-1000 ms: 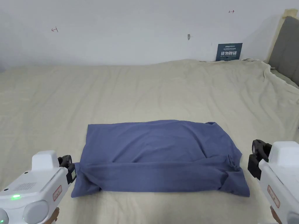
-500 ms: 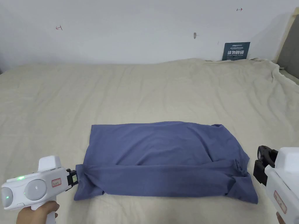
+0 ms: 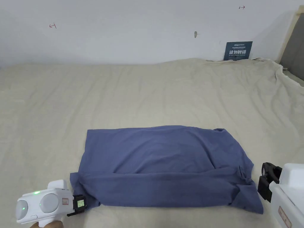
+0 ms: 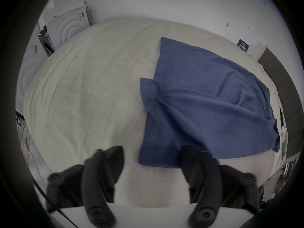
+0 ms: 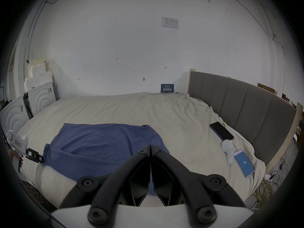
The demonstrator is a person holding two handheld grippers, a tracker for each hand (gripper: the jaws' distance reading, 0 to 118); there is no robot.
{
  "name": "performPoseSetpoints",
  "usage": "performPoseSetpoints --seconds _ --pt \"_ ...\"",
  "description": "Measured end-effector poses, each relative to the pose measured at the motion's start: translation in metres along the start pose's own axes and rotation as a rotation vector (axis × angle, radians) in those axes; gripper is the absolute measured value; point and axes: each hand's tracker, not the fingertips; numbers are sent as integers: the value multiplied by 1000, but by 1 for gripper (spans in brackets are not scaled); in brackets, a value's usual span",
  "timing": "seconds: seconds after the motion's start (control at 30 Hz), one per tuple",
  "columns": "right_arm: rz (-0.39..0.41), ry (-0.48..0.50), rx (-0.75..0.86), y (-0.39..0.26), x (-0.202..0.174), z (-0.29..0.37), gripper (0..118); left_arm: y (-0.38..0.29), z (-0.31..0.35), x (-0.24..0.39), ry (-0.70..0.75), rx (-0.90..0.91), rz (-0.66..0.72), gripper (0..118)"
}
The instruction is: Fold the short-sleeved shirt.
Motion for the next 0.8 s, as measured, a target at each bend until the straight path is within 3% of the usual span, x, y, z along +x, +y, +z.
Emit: performPoseSetpoints --seconds 0.03,0.13,0.27,0.3,0.33,0.37,0.4,0.47,0.53,0.7,0.8 --pt "-3 -3 -6 -2 2 -1 0 -1 -1 1 -12 -2 3 38" --pt "-12 -16 -35 -7 8 -6 0 -5 -4 7 -19 -14 -3 9" --pt "-23 -38 -159 -21 21 -22 2 -3 0 9 -27 1 10 2" --pt "-29 -35 -185 -26 25 -28 8 -3 2 8 -32 7 6 2" --pt "-34 -30 -222 -31 28 -34 23 -2 5 7 -36 14 1 1" --pt "-42 -28 -268 -37 32 -41 31 -2 8 7 -40 20 -2 1" --pt "-62 -11 -302 -42 34 -49 31 -1 9 5 -47 29 -6 1" --pt "-84 14 -374 -53 38 -63 72 0 15 1 -59 46 -2 1" --pt "-82 3 -415 -65 39 -79 85 2 22 -2 -73 59 4 1" --pt "-71 11 -507 -88 36 -115 83 6 32 -4 -89 73 17 1" --pt "-69 17 -527 -94 33 -125 61 7 31 -8 -99 72 43 1"
